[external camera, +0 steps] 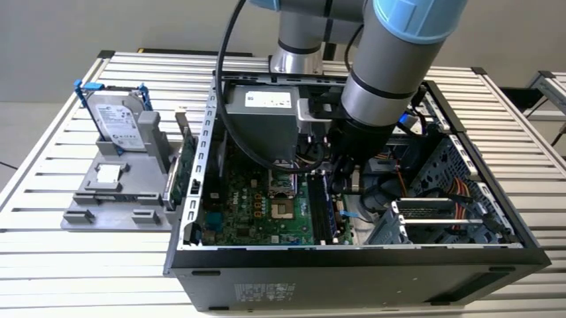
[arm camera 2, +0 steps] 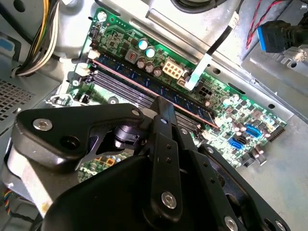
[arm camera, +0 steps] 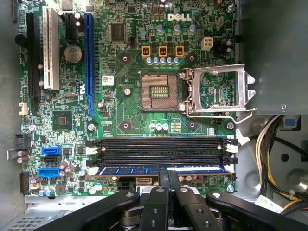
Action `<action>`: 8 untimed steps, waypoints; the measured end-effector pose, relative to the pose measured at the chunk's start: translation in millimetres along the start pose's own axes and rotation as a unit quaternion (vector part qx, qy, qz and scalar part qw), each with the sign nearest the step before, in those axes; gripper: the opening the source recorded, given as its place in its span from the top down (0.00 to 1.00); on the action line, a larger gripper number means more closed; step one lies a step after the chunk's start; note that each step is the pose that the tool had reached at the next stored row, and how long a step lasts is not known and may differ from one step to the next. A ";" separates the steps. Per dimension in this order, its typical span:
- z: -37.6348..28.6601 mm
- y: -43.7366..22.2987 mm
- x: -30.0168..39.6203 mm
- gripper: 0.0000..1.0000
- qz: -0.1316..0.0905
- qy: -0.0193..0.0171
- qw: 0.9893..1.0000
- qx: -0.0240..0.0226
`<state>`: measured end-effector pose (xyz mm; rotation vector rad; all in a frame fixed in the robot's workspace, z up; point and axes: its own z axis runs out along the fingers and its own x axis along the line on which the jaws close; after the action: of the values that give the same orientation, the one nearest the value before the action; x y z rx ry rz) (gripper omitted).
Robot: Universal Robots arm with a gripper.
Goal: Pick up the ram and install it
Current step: 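Press down the ram until it locks into place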
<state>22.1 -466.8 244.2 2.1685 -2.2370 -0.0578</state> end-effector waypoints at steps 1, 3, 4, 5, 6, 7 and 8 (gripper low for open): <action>-0.1 0.0 0.0 1.00 0.000 0.000 1.000 0.000; -0.1 0.0 0.0 1.00 0.000 0.000 1.000 0.000; -0.1 0.0 0.0 1.00 0.000 0.000 1.000 0.000; -0.2 0.0 0.0 1.00 0.000 0.000 1.000 0.000; -0.2 0.0 0.0 1.00 0.000 0.000 1.000 0.000; 0.2 0.0 0.0 1.00 0.000 0.000 1.000 0.000; 1.4 -0.1 0.1 1.00 0.000 0.000 1.000 0.000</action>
<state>22.1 -466.8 242.9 2.1684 -2.2368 -0.0574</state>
